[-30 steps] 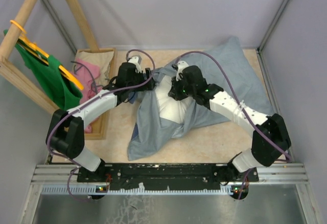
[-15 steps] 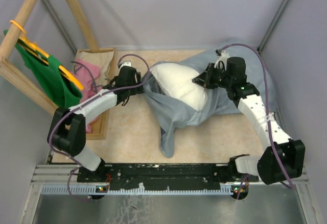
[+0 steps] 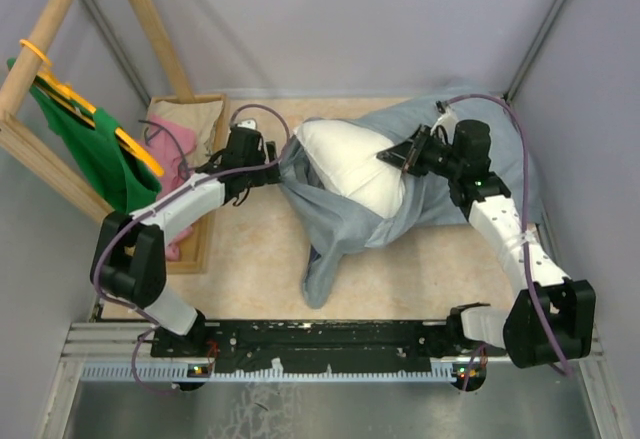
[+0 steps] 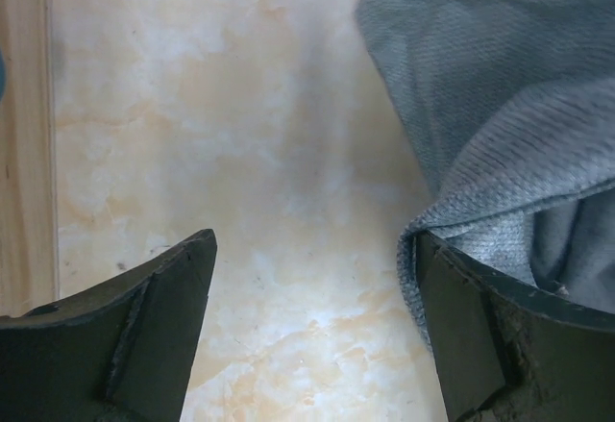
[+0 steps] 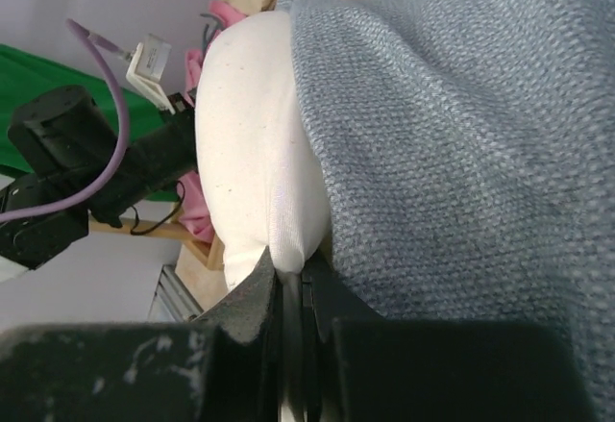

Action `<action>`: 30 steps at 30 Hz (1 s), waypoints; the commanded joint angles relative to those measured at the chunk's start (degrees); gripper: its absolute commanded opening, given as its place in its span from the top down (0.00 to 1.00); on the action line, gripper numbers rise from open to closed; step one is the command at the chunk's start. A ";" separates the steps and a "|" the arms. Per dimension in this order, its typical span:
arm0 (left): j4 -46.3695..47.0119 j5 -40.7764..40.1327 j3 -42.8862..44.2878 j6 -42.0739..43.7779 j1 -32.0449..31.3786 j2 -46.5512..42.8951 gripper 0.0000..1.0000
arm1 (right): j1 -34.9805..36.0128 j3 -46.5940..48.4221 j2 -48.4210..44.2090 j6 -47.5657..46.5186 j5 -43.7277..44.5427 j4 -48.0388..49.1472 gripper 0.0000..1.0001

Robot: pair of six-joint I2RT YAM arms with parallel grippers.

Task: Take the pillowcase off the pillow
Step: Remove the pillow from the pillowcase.

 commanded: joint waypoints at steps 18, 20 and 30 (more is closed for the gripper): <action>14.25 19.30 -4.14 14.57 -18.80 -25.10 0.00 | 12.74 12.40 3.78 -1.32 15.70 7.05 1.00; 16.69 17.49 -5.19 14.28 -21.96 -22.50 0.00 | 13.77 13.30 4.53 -0.65 15.95 7.60 1.00; 25.36 19.22 -14.39 10.51 -31.62 -16.20 0.00 | 13.88 21.14 9.19 2.54 19.90 9.93 1.00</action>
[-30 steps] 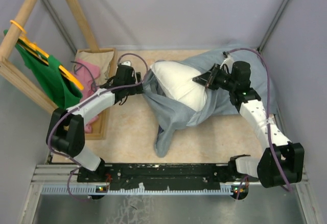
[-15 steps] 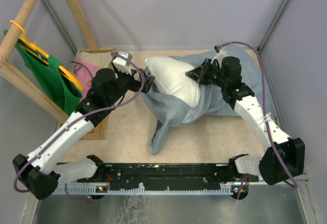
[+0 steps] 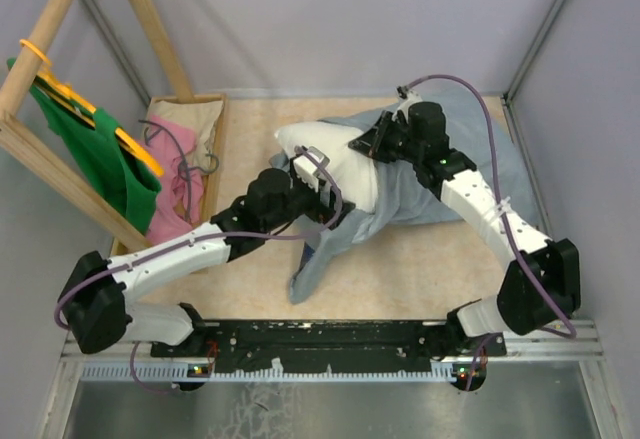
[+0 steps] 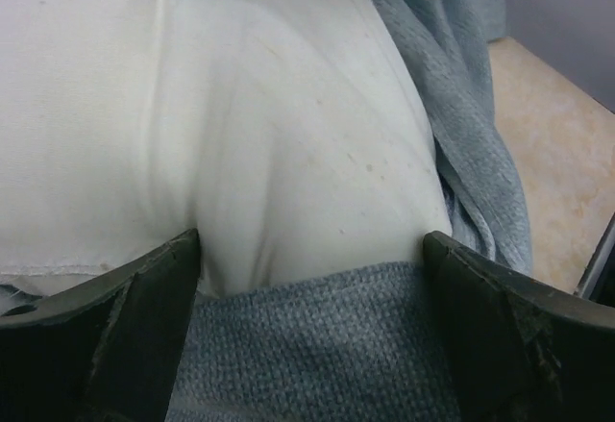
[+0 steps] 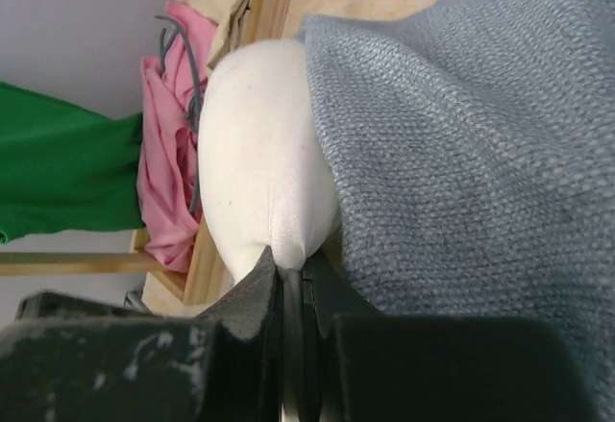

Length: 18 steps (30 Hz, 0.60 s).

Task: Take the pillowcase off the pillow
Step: Remove the pillow from the pillowcase.

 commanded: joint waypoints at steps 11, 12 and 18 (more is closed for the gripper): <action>5.80 9.10 -10.45 -5.41 -12.76 1.00 0.00 | 0.22 11.06 6.54 10.94 14.77 19.96 1.00; 5.86 9.37 -10.73 -5.56 -13.12 1.23 0.00 | 0.22 11.44 7.16 11.05 15.52 20.07 1.00; 4.73 11.18 -10.13 -4.91 -15.07 2.75 0.00 | 0.22 14.31 9.35 10.89 21.32 21.33 1.00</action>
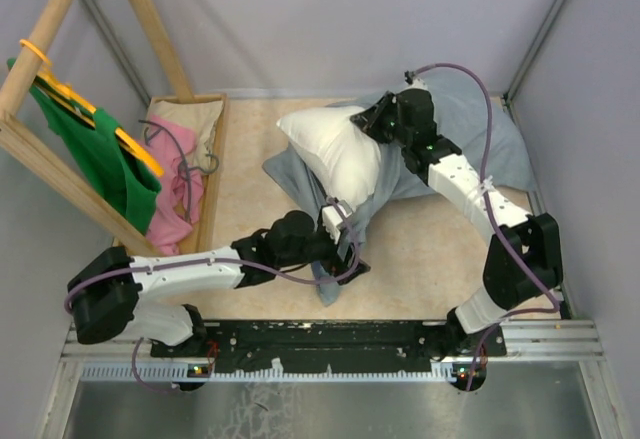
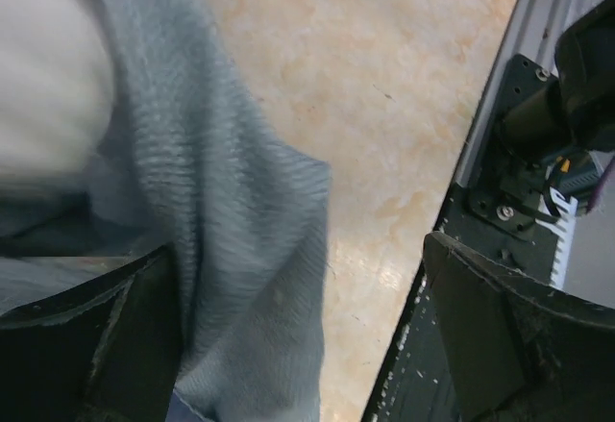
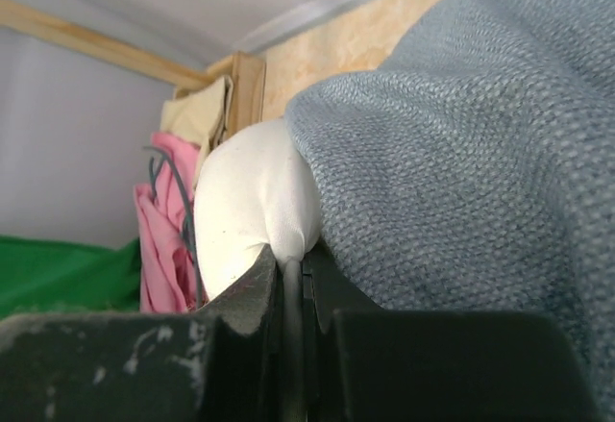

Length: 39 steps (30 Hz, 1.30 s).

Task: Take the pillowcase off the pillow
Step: Remove the pillow from the pillowcase.

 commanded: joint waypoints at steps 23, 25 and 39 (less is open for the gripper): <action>2.20 14.08 3.04 -12.44 26.63 -15.56 0.00 | -0.03 5.16 -3.28 -0.91 8.00 16.76 1.00; 1.08 13.37 5.50 -14.63 31.41 -16.09 0.00 | -0.05 3.50 -4.40 -1.08 6.54 17.56 1.00; 2.50 33.80 22.10 -38.33 44.03 13.34 0.00 | 0.34 -3.23 -11.85 -1.73 3.09 17.99 1.00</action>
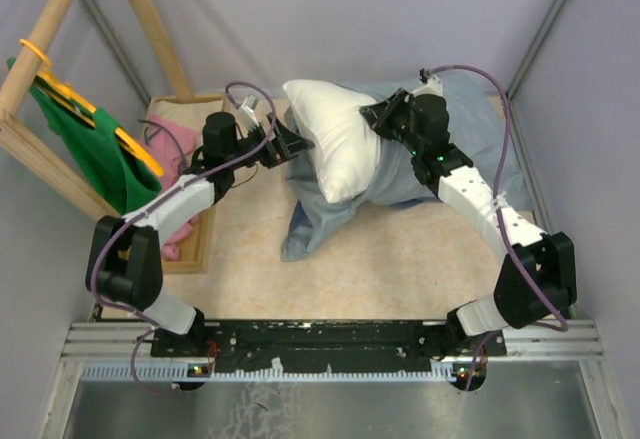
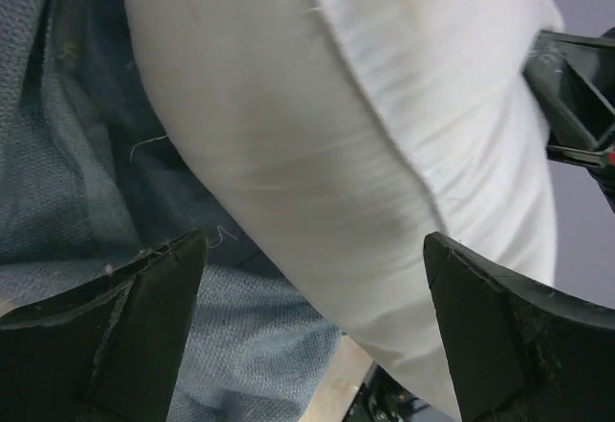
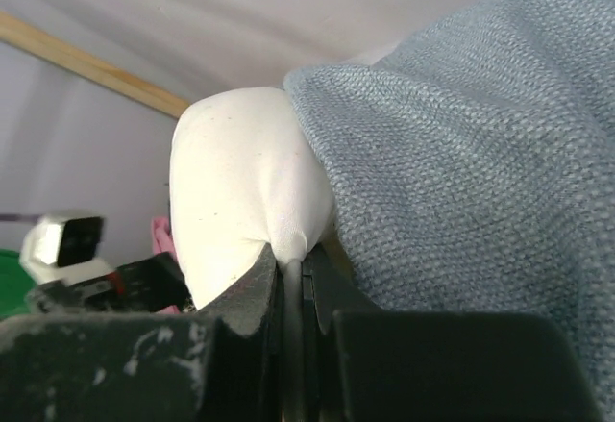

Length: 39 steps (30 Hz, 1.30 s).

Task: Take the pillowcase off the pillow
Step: Remove the pillow from the pillowcase.

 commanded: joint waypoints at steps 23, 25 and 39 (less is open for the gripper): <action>76.67 1.05 -1.85 -44.90 -10.03 20.85 0.00 | 4.67 -2.85 -4.17 3.62 -1.35 12.89 1.00; 78.24 -0.24 -1.52 -44.60 -10.00 20.80 0.00 | 5.01 -4.08 -4.14 3.75 -1.18 13.00 1.00; 72.98 -2.43 -1.43 -42.32 -9.37 17.78 0.01 | 8.92 -10.44 -4.89 -5.24 4.00 10.31 1.00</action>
